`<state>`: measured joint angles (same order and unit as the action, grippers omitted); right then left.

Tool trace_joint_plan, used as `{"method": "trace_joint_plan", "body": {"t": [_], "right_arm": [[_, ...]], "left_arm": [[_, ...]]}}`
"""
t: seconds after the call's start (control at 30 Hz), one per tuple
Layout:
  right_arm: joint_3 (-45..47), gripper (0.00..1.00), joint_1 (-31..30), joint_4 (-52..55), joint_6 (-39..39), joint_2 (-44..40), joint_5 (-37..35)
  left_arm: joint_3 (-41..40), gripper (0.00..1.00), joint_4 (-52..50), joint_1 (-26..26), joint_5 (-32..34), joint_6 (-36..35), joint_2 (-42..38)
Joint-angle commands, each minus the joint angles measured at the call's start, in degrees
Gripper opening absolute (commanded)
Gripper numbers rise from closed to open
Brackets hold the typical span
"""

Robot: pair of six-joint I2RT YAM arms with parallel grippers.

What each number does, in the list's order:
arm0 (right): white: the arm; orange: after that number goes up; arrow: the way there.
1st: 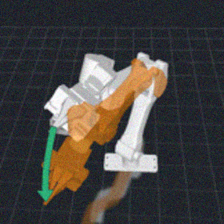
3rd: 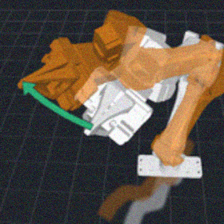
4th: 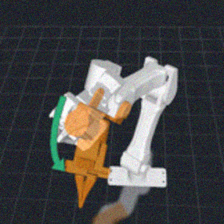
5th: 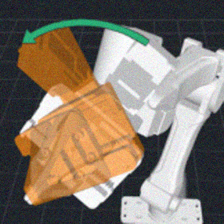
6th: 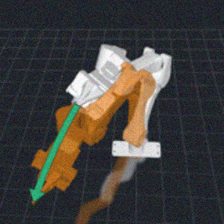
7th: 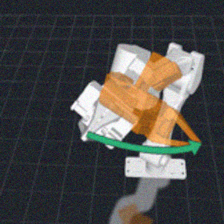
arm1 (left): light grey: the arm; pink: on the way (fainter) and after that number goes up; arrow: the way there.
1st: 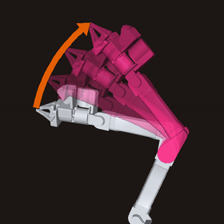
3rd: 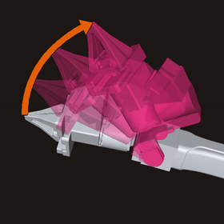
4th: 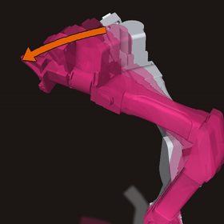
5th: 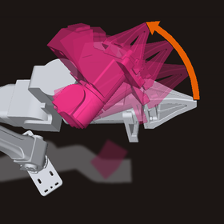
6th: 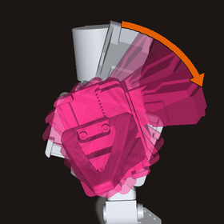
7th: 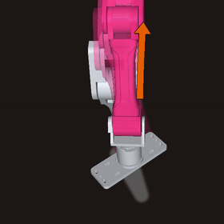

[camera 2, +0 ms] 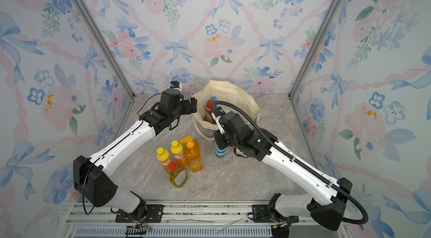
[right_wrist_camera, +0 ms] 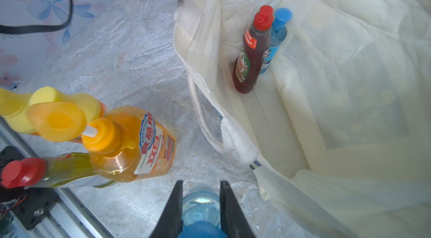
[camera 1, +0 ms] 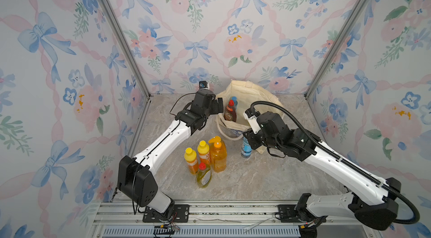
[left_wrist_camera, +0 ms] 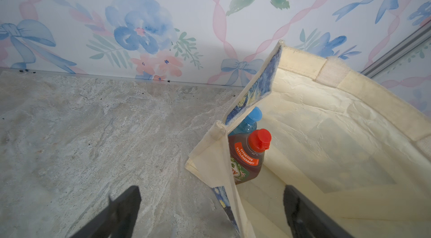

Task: Pack dish soap into the shopping bag
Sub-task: Pick up the bottle of dish soap at the center of the board, then place the bottle of dish soap in the shopping bag.

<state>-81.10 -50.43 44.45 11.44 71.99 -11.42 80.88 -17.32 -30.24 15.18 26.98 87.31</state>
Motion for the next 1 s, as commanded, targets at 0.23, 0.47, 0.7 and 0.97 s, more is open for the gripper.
{"method": "trace_joint_plan", "body": {"t": [0.23, 0.47, 0.7, 0.97], "right_arm": [[-24.5, 0.0, 9.78, 12.3, -4.68, -1.73, 4.39], [-34.34, 0.0, 16.94, 12.42, -4.84, 3.41, 5.77], [-43.29, 0.0, 20.01, 10.85, -5.64, 12.48, 7.5], [-42.88, 0.0, 20.84, 1.39, -6.62, 21.67, 6.92]], "left_arm": [[-2.05, 0.92, -0.96, 0.95, -2.79, -1.64, -1.08], [-2.65, 0.89, -1.31, 0.97, -7.02, -2.42, -1.17], [-2.77, 0.84, -1.69, 1.03, -11.86, -3.37, -0.67], [-2.13, 0.67, -2.62, 2.91, -17.13, -4.85, 1.4]]}}
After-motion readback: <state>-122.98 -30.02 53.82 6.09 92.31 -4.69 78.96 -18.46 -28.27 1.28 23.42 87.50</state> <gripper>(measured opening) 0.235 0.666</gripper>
